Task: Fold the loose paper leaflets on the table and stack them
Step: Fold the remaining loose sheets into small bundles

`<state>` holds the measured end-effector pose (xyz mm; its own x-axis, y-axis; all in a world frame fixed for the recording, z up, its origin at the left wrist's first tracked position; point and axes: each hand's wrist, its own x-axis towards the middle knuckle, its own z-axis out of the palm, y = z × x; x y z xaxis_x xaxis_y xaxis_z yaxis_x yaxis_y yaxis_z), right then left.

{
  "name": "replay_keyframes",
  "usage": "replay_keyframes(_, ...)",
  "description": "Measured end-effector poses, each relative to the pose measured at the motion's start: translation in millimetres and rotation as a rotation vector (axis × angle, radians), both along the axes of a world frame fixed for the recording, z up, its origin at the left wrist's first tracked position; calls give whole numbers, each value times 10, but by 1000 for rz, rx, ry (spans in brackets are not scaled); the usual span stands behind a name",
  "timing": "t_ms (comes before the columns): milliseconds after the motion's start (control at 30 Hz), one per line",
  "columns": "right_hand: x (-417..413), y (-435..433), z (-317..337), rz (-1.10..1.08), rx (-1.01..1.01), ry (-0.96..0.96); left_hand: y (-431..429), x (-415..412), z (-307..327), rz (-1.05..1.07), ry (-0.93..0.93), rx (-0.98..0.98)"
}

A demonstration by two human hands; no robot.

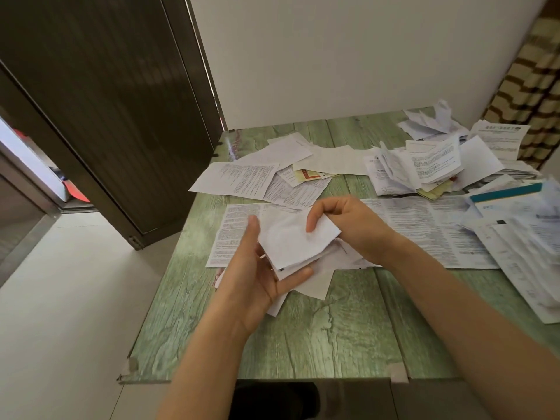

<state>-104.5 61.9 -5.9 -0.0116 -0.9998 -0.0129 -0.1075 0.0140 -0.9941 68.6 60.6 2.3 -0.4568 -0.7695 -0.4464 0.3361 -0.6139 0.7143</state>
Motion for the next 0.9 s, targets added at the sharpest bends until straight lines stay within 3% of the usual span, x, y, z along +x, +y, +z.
replay_keyframes(200,47,5,37,43,-4,-37,-11,-18,-30,136,-210,-151)
replay_keyframes(300,48,-13,30,19,25,-113,-7,5,-52,156,-354,-364)
replay_keyframes(400,41,12,43,23,49,-13,15,2,-62,91,-386,-503)
replay_keyframes(900,55,61,81,136,-61,123,37,128,71,-124,-556,-595)
